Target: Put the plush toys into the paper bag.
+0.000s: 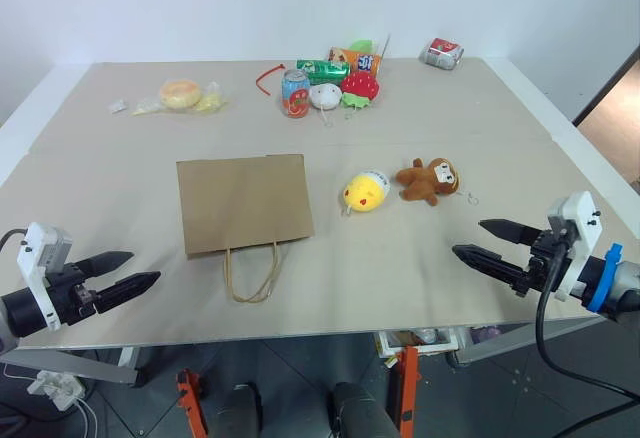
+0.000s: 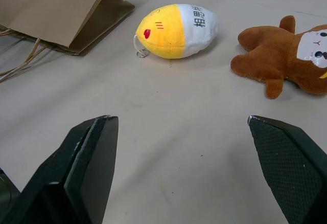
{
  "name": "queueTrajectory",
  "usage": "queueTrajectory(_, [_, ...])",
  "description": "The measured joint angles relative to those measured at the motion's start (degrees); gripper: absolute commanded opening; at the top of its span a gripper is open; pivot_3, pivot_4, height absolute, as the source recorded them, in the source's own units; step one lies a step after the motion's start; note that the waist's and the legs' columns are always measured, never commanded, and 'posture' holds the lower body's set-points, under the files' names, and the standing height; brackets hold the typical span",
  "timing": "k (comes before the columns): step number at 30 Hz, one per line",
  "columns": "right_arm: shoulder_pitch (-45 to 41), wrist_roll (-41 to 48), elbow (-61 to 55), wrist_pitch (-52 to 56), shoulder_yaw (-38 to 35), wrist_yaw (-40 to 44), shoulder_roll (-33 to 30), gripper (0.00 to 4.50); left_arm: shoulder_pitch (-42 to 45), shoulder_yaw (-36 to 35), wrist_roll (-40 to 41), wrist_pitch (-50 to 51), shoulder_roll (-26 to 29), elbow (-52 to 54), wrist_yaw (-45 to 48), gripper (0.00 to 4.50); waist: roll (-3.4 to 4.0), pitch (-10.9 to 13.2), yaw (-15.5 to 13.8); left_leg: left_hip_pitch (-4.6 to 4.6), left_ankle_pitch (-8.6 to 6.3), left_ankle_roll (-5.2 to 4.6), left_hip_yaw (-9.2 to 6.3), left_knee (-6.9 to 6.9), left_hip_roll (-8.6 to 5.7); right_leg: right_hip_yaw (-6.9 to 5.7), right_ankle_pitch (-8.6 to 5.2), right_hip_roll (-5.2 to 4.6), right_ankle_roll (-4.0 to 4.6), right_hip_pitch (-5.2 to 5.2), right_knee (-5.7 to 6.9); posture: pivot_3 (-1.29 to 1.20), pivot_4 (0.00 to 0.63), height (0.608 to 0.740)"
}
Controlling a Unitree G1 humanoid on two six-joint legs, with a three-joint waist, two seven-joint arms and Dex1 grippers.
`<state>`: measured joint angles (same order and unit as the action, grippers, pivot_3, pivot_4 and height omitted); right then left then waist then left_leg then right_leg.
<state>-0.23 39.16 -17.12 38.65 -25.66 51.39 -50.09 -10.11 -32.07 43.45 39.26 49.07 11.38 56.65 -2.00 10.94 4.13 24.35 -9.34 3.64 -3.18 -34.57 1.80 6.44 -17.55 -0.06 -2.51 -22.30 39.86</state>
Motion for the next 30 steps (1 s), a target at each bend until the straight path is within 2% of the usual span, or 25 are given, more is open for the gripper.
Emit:
queueTrajectory(3, [0.1,0.0,0.0,0.0,0.1,0.3,0.0,4.38,1.6,0.3,-0.3,-0.2,0.3,0.0,0.1,4.50,-0.01,0.0,0.0,0.00,0.00,0.00,-0.02,-0.01,0.00,-0.03,0.00,0.02,0.00,0.00,0.01,0.00,0.150,0.740])
queueTrajectory(5, [0.3,-0.1,0.0,0.0,0.9,1.5,-0.7,4.38,4.3,2.9,-3.2,-2.7,3.3,0.4,1.1,4.50,-0.01,0.0,-0.2,0.00,0.03,0.01,-0.05,-0.03,-0.01,-0.06,0.01,0.01,0.01,0.03,0.02,0.00,0.150,0.740])
queueTrajectory(7, [0.3,-0.1,-0.1,0.0,1.0,2.0,-0.9,4.38,4.9,3.6,-4.2,-3.9,4.1,0.9,1.6,4.50,0.01,0.0,-0.2,0.00,0.04,0.00,-0.01,-0.03,-0.02,-0.03,0.02,-0.01,0.00,0.03,0.02,0.00,0.150,0.740])
queueTrajectory(13, [0.5,0.2,-1.7,0.5,1.2,3.4,-1.7,4.38,7.4,9.3,-9.4,-10.8,4.7,1.1,4.8,4.50,0.02,0.0,0.0,0.00,0.03,0.00,0.02,-0.01,0.01,-0.03,0.00,0.00,0.00,0.01,0.02,0.00,0.150,0.740])
queueTrajectory(14, [0.4,1.0,-2.7,1.3,1.2,3.4,-1.8,4.38,7.7,10.6,-11.3,-13.3,5.5,1.1,5.7,4.50,0.02,0.0,0.0,0.00,0.03,0.00,0.01,0.01,0.02,-0.03,0.00,0.02,0.00,0.00,0.02,0.00,0.150,0.740])
queueTrajectory(15, [-0.9,4.2,-6.9,3.4,2.4,3.5,-1.8,4.38,9.4,15.5,-16.6,-20.3,7.0,2.0,8.3,4.50,0.09,0.0,0.0,0.00,0.04,0.00,-0.02,0.01,0.02,-0.03,0.01,0.04,0.01,0.02,0.03,0.00,0.150,0.740])
queueTrajectory(18, [-1.9,5.8,-9.9,4.0,3.8,3.5,-1.8,4.38,10.9,18.9,-19.1,-24.3,6.9,3.2,9.9,4.50,0.09,0.0,0.0,-0.01,0.04,0.00,-0.01,0.00,0.02,-0.02,0.02,0.04,0.01,0.03,0.03,0.00,0.150,0.740])
queueTrajectory(21, [-3.2,6.8,-12.1,4.7,5.4,3.1,-1.8,4.38,13.4,22.8,-22.3,-29.3,6.4,3.1,11.4,4.50,0.08,0.0,-0.1,0.00,0.04,0.00,-0.01,-0.03,0.00,-0.02,0.03,0.02,-0.01,0.05,0.03,0.00,0.150,0.740])
queueTrajectory(23, [-6.1,8.3,-14.8,6.2,8.4,0.8,-0.7,4.38,19.3,30.3,-27.1,-37.9,3.0,3.1,13.1,4.50,0.07,0.0,-0.2,0.08,0.06,-0.01,0.00,-0.09,-0.03,-0.01,0.07,0.01,-0.06,0.03,0.01,0.00,0.150,0.740])
queueTrajectory(25, [-6.3,9.0,-15.5,6.6,9.2,-0.8,-0.1,4.38,22.9,34.2,-28.5,-40.4,0.7,1.8,14.1,4.50,0.06,0.0,-0.3,0.14,0.05,-0.02,-0.07,-0.10,-0.02,-0.04,0.04,0.05,-0.12,0.00,0.01,0.00,0.150,0.740])
queueTrajectory(30, [-4.7,9.9,-17.9,7.4,9.5,-3.2,0.6,4.38,25.6,37.3,-32.0,-46.4,-0.4,-4.1,15.9,4.50,0.06,0.0,-0.2,0.14,0.05,-0.03,-0.10,-0.10,0.01,-0.05,0.05,0.10,-0.11,-0.01,0.03,0.00,0.150,0.740])
